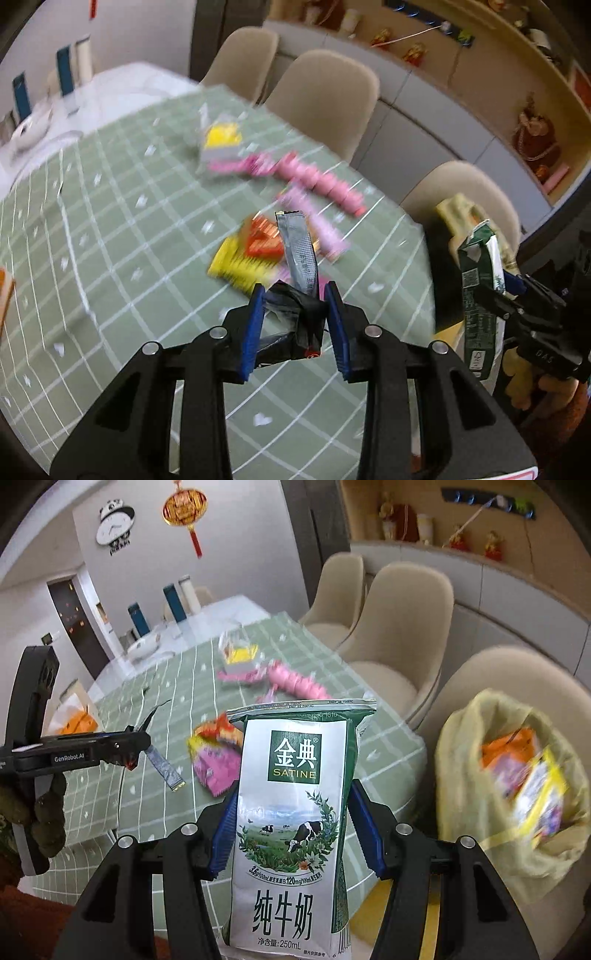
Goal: Collect trash
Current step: 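Carry the carton and black clip to the yellow bag and release both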
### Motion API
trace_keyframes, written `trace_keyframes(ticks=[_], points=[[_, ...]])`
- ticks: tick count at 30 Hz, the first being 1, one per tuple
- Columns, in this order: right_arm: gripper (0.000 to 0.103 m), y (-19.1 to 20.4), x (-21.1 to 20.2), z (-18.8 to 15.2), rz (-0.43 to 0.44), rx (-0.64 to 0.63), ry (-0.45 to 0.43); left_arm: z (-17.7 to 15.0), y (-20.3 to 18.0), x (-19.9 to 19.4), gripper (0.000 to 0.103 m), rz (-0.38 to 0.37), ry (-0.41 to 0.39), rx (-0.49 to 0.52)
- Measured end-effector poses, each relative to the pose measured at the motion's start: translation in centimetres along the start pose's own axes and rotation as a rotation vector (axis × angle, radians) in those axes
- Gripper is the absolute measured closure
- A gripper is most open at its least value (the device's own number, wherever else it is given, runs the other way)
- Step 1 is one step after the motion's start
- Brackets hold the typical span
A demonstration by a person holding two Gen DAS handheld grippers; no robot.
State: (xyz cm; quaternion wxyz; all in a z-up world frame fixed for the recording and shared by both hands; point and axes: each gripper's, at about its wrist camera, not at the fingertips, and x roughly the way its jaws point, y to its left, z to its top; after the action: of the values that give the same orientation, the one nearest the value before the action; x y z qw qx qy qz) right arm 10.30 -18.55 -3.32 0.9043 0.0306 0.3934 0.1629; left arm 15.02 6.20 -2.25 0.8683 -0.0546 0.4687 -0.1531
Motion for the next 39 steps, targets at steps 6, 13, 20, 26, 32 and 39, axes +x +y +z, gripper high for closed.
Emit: trace_keyframes(ticks=[6, 13, 20, 26, 32, 39], points=[[0.049, -2.0, -5.0, 2.4, -0.082, -0.045, -0.136, 4.2, -5.5, -2.2, 0.072, -0.058, -0.102, 0.087], [0.049, -7.8, -9.5, 3.7, -0.248, -0.011, -0.232, 7.3, -13.1, -1.2, 0.072, -0.169, -0.157, 0.201], [0.049, -14.6, -11.2, 2.9, -0.367, 0.075, -0.235, 7.9, -20.0, 2.8, 0.072, -0.287, -0.106, 0.301], [0.049, -19.3, -10.3, 1.5, -0.407, 0.17, -0.188, 8.0, -24.1, 7.0, 0.072, -0.364, -0.025, 0.322], [0.049, -22.0, -10.9, 0.3, -0.456, 0.258, -0.184, 7.6, -27.8, 11.2, 0.072, -0.428, 0.028, 0.357], [0.049, -22.8, -11.1, 0.0, -0.461, 0.297, -0.181, 6.9, -30.0, 15.6, 0.065, -0.43, 0.113, 0.373]])
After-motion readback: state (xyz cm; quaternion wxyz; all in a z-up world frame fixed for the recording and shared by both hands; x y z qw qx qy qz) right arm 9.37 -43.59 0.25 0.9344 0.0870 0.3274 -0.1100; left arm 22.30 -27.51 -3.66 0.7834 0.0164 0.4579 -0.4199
